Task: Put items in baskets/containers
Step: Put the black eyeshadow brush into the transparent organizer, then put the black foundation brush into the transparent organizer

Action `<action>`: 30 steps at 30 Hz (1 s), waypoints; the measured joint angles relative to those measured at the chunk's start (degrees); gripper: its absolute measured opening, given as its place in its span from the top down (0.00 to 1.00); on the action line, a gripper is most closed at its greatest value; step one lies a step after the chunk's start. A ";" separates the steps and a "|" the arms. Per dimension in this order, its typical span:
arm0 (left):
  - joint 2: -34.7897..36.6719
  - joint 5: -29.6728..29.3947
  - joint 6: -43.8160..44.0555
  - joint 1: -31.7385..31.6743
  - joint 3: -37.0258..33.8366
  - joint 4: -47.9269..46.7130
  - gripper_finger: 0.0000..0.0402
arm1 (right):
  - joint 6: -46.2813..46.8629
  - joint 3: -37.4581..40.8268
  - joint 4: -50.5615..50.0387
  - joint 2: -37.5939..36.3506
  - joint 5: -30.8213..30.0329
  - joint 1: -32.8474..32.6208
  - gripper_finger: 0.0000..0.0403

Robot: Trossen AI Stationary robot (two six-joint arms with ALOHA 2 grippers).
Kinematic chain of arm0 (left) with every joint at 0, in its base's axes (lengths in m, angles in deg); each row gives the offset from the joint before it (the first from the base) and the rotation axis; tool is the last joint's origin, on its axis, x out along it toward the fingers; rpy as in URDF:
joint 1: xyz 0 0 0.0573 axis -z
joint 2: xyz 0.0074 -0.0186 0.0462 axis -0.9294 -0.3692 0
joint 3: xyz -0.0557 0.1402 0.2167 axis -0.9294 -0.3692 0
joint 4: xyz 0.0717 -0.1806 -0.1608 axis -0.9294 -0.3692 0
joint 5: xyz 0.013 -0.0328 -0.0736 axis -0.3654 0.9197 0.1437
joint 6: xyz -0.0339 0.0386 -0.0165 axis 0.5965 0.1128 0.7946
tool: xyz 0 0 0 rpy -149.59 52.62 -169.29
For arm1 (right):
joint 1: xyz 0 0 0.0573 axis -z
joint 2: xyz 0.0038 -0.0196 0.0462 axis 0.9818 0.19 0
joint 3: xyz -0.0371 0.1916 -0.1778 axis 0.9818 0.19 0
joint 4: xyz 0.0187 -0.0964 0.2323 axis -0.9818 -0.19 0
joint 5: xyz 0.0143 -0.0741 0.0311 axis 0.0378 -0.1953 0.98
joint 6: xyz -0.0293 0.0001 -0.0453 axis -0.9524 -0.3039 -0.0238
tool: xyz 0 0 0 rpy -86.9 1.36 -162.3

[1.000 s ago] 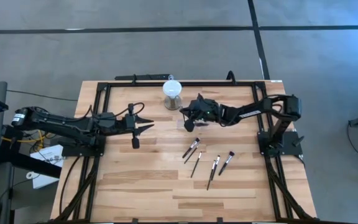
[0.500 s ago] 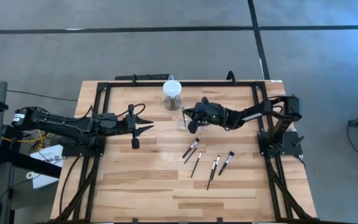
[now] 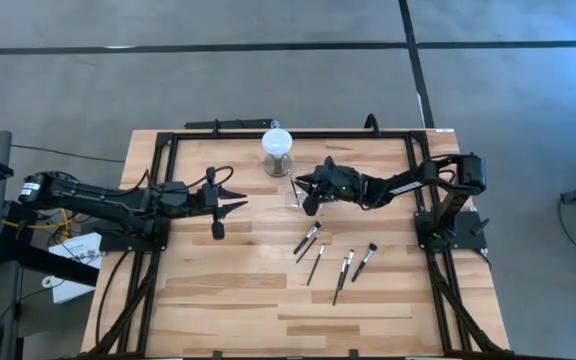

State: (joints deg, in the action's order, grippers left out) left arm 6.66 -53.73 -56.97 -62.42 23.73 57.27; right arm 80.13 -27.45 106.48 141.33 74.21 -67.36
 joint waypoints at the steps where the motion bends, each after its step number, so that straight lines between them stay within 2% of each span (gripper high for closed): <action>1: 0.00 0.00 0.00 0.00 0.00 0.09 0.84 | 0.01 -0.05 0.01 -0.73 0.00 -0.45 0.83; 5: 0.00 0.00 0.00 -0.01 0.00 0.12 0.84 | -0.01 -1.63 -2.92 -5.67 0.05 -3.33 0.83; 10: -0.03 0.23 3.25 0.00 -0.02 0.12 0.84 | -0.41 -4.01 -15.22 -14.89 0.31 -8.13 0.83; 15: -4.43 10.52 10.26 0.07 -0.03 0.76 0.84 | -0.44 -4.37 -27.78 -21.44 0.25 -13.10 0.83; 19: -12.50 12.04 15.89 0.57 -0.07 4.08 0.84 | 1.26 -4.26 -36.40 -20.79 1.11 -16.72 0.83; 24: -21.99 12.04 16.27 0.44 -0.09 11.16 0.84 | 1.86 -4.31 -38.10 -15.14 2.96 -19.89 0.83; 30: -24.13 10.75 14.86 -1.39 -0.07 15.69 0.84 | 1.90 -4.92 -39.25 -8.78 3.00 -18.75 0.79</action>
State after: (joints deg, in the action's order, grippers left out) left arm -17.46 -42.98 -42.11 -63.81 23.66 72.96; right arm 82.02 -32.37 67.23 132.56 77.21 -86.11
